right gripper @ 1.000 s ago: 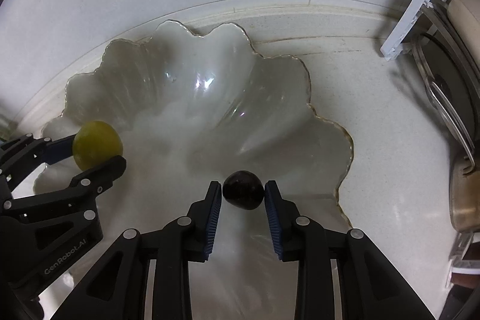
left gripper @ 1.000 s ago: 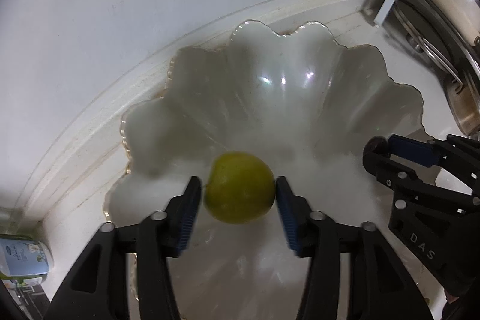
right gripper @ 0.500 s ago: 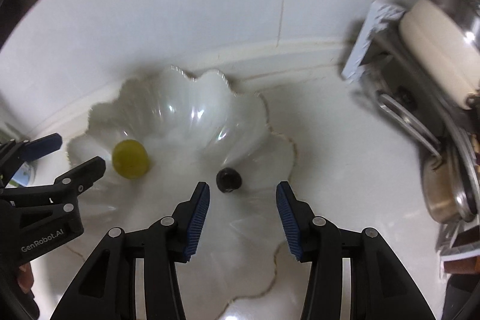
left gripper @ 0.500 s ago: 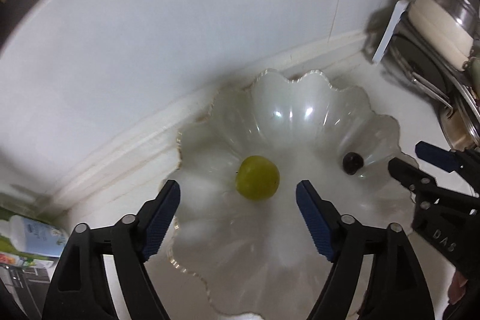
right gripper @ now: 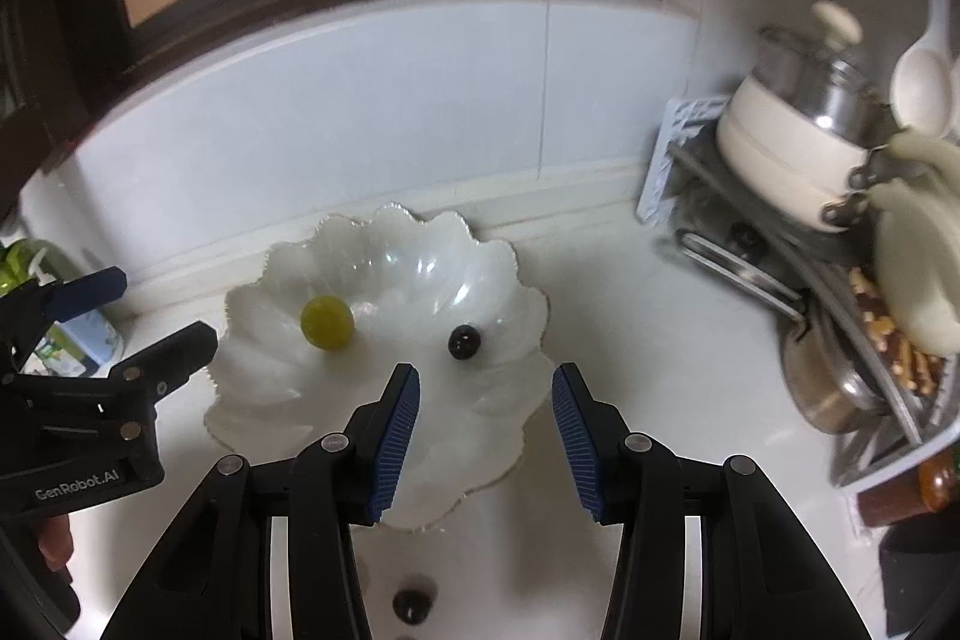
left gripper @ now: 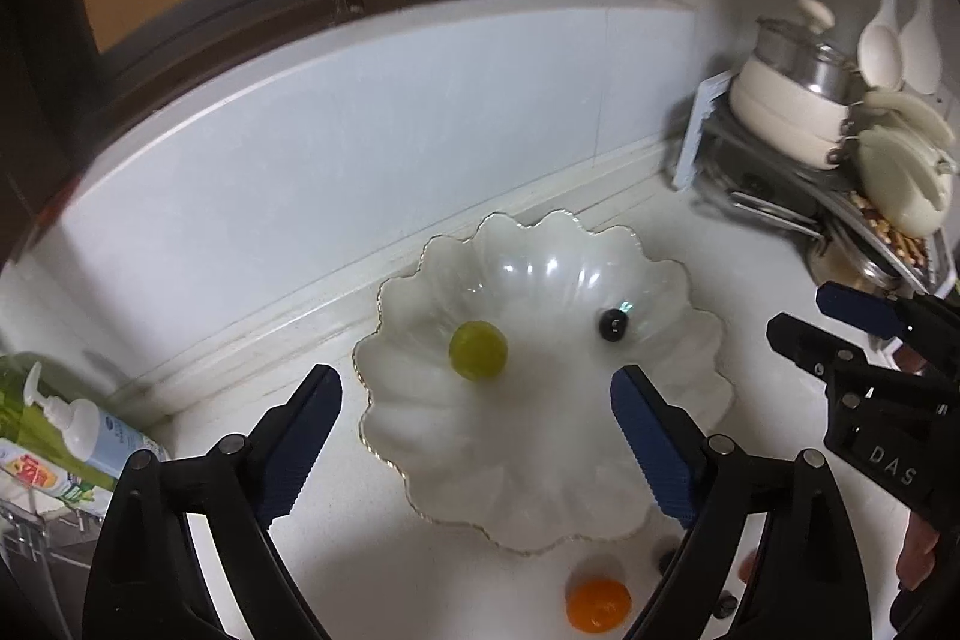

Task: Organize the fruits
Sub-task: 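Move both open tools back toward the remaining fruits on the counter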

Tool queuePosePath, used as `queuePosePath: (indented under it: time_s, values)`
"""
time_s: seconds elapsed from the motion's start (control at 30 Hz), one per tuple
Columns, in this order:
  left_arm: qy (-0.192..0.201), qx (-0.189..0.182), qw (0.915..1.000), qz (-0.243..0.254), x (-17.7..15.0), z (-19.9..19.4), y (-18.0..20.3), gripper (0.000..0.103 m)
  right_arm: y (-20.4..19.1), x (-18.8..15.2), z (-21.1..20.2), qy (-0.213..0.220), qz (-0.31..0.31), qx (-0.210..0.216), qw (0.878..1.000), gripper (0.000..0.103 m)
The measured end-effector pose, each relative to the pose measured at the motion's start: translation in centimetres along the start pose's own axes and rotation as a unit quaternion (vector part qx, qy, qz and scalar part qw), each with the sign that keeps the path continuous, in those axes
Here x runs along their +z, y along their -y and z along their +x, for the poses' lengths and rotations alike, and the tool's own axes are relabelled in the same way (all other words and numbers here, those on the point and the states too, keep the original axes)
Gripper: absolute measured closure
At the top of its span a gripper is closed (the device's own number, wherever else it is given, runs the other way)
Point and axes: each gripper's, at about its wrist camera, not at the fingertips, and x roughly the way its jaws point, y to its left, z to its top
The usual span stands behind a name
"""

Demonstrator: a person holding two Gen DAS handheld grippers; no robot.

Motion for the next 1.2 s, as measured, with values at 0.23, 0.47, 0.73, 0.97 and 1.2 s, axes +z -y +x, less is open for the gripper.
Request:
queuePosePath:
  time_s: [0.23, 0.47, 0.73, 0.97, 1.2]
  values:
    - [0.049, -0.003, 0.9988, -0.006, -2.1, -4.4, 1.2, 0.011, 0.6, -2.0, -4.3, 0.036, 0.001, -0.001, 0.999, 0.055]
    - [0.081, -0.003, 0.9967, -0.006, -4.4, -8.6, 2.5, 0.011, 1.7, -4.5, -7.2, 0.058, 0.016, 0.002, 0.998, 0.055]
    - [0.083, -0.033, 0.9959, -0.013, -7.2, -11.0, 4.0, 0.011, 2.4, -7.3, -10.6, 0.076, 0.024, 0.014, 0.997, 0.055]
    - [0.096, -0.036, 0.9946, -0.018, -9.5, -12.8, 5.4, 0.011, 3.1, -9.7, -12.5, 0.089, 0.026, 0.013, 0.996, 0.055]
    - [0.101, -0.03, 0.9944, 0.0, -11.8, -13.7, 6.8, 0.011, 4.0, -12.3, -13.3, 0.091, 0.031, -0.001, 0.995, 0.055]
